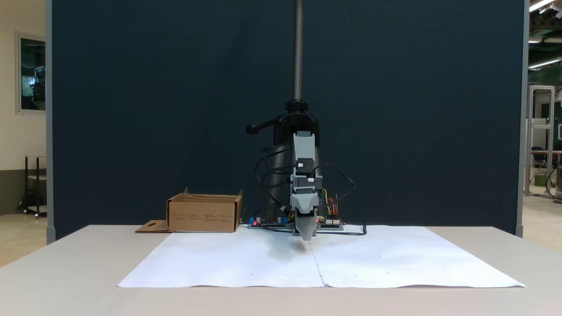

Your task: Grasp a green dice and put it in the bin.

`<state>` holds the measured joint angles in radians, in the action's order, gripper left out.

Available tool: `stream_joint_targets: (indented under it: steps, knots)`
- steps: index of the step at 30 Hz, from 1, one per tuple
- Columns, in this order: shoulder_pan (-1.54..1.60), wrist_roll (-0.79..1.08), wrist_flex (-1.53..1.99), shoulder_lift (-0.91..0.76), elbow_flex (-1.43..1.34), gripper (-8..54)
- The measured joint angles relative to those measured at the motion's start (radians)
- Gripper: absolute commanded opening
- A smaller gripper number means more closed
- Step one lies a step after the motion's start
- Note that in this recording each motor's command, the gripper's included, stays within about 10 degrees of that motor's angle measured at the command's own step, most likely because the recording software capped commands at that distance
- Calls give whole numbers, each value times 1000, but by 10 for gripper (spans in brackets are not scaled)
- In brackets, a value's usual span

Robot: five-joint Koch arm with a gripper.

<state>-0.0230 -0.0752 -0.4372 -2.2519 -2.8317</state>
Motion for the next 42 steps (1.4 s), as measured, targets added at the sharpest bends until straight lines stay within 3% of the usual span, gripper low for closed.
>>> stream_joint_targets:
  steps: [13,42]
  knots:
    - [3,9,-442,0,-215,435]
    - [5,94,-930,0,-227,457]
